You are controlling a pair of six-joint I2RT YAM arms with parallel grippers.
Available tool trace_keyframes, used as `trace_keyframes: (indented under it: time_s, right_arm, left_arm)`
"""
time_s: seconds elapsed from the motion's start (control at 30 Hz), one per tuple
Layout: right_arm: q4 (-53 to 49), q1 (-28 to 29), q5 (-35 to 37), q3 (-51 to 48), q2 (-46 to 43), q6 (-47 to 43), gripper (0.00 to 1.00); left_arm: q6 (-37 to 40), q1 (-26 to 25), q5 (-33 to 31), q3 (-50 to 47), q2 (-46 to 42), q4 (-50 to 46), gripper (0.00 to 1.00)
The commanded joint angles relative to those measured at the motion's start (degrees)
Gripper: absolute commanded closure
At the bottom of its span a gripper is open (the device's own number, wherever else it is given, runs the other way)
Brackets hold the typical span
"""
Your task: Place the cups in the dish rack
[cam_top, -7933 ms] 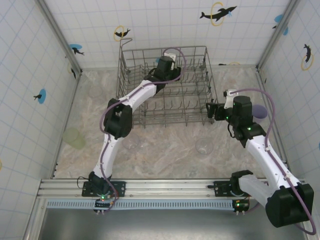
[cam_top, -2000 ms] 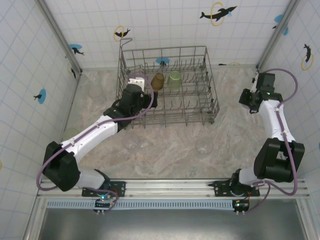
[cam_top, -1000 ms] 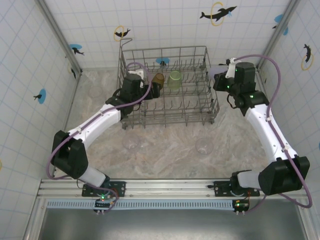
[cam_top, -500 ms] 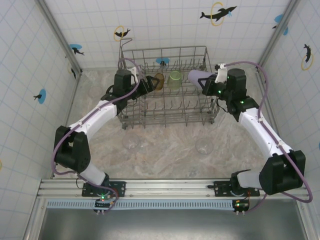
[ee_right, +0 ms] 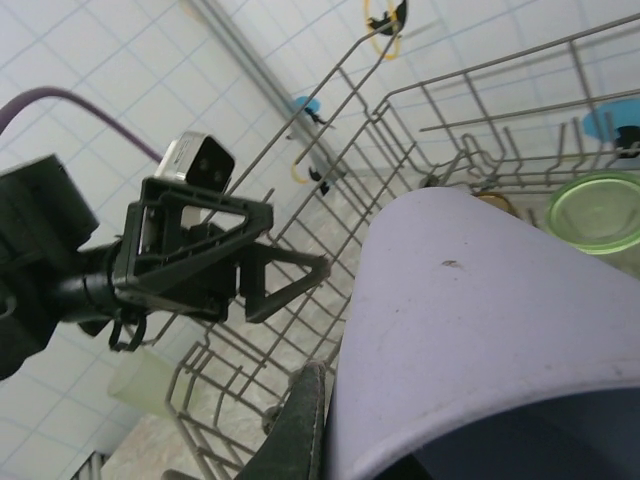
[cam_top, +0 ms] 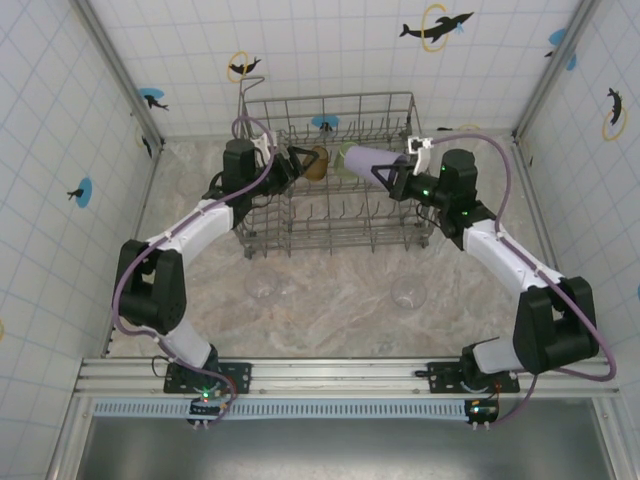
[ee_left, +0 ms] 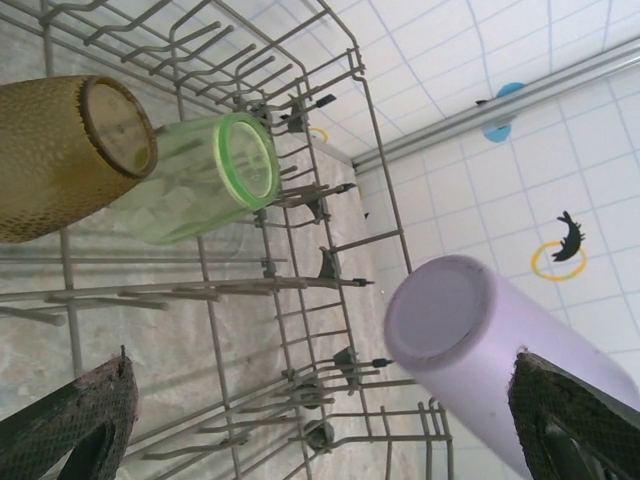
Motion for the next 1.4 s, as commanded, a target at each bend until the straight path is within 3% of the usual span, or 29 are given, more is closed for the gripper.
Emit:
trace_keyframes:
  time_s: [0.0,0.63,1.37]
  right_arm:
    - [14.5,0.4,-6.8,-1.8,2.7,4.7,1.00]
    - [26.8,1.7,-15.5,1.7,10.4,11.4,1.00]
    - [36.9,2.4,-17.5,2.7,13.7,16.6,1.00]
  left_arm:
    - [-2.4,0.7,3.8,0.5,1.2,4.4,0.02]
    - [-8.7,0.9,13.5,-0.2,5.0,14.4,0.02]
    - [-17.9,0.9,19.0,-3.2,5.5,24.9,0.03]
